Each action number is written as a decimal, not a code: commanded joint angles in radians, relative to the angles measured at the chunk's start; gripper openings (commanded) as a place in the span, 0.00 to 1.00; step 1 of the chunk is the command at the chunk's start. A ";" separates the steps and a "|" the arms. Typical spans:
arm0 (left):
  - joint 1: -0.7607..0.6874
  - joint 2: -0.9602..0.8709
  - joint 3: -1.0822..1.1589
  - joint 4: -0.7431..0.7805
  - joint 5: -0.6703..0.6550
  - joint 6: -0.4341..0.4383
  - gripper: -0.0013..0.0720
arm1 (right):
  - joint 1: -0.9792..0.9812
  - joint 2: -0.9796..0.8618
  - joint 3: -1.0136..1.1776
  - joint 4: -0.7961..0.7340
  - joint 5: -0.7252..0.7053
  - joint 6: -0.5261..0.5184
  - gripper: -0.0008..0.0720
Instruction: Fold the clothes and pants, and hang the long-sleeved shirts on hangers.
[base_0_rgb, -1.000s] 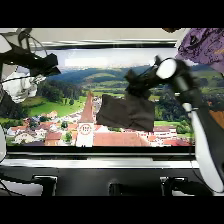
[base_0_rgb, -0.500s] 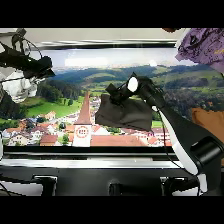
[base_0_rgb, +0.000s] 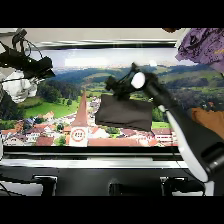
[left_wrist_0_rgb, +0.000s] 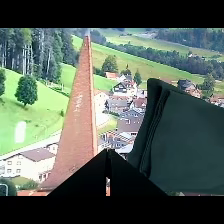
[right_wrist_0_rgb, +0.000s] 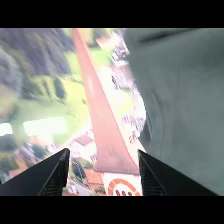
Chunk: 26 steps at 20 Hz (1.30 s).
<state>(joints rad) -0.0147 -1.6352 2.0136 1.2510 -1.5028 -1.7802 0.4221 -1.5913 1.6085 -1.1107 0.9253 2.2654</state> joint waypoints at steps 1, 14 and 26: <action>0.001 0.000 0.000 -0.001 -0.001 0.000 0.04 | -0.164 0.120 0.000 0.001 0.127 -0.109 0.69; 0.001 0.001 0.000 -0.001 -0.001 -0.001 0.04 | -0.802 0.148 -0.613 0.362 0.266 -0.867 0.76; 0.001 0.000 0.000 -0.001 0.000 -0.031 0.05 | -0.694 -0.060 -0.688 0.559 0.099 -1.041 0.52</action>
<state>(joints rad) -0.0147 -1.6348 2.0136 1.2495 -1.5032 -1.8069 -0.3065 -1.6276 0.9260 -0.5613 1.0882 1.2480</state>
